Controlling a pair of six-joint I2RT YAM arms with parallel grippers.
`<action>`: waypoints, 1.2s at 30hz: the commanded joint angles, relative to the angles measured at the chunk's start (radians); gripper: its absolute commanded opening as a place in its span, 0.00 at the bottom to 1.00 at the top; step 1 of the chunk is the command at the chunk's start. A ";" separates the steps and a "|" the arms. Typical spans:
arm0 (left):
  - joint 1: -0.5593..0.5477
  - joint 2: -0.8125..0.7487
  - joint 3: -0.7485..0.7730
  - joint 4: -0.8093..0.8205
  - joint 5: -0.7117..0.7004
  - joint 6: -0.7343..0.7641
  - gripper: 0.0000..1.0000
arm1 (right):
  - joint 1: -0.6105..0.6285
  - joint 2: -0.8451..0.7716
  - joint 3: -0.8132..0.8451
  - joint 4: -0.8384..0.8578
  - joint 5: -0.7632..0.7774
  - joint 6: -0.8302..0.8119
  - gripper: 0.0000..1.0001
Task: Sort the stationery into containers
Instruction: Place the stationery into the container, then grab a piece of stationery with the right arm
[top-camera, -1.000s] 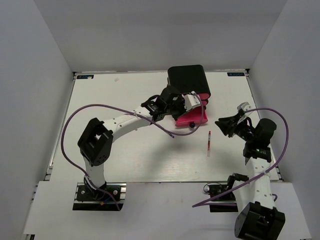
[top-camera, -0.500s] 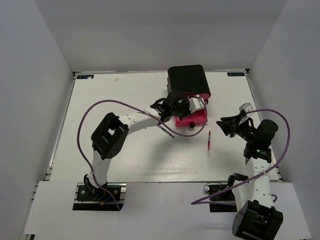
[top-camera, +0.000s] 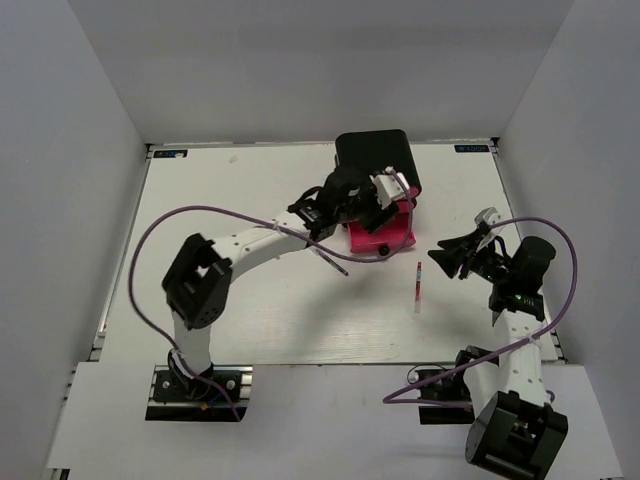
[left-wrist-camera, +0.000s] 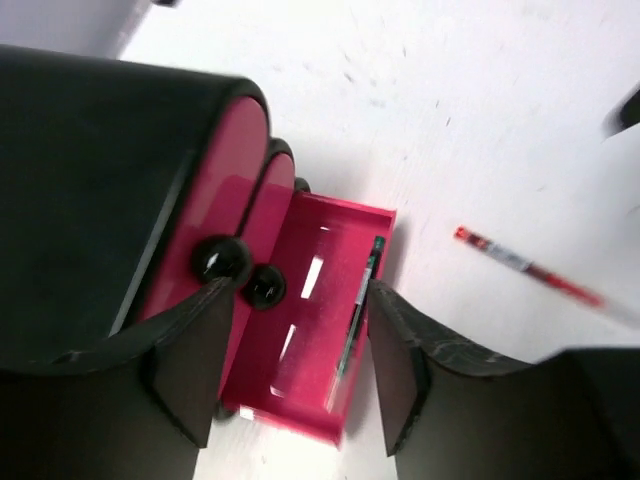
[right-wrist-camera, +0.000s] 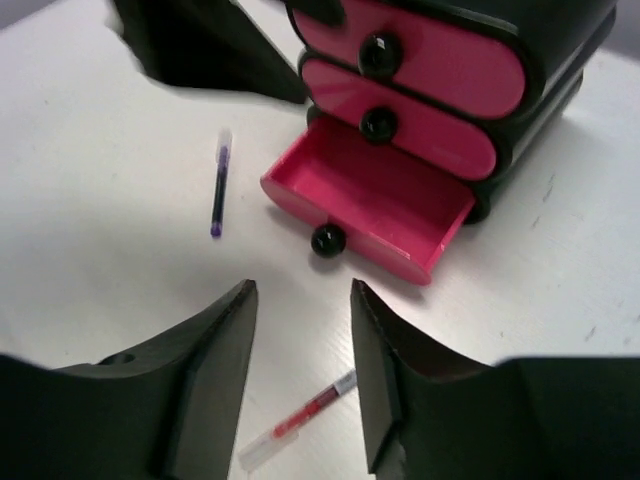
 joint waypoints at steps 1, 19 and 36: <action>-0.008 -0.241 -0.047 -0.012 -0.042 -0.146 0.67 | 0.010 0.034 0.076 -0.143 0.057 -0.084 0.47; 0.058 -0.918 -0.733 -0.355 -0.614 -0.658 0.99 | 0.362 0.358 0.196 -0.475 0.833 -0.152 0.53; 0.058 -1.073 -0.812 -0.355 -0.668 -0.639 0.99 | 0.528 0.608 0.287 -0.461 0.973 0.052 0.47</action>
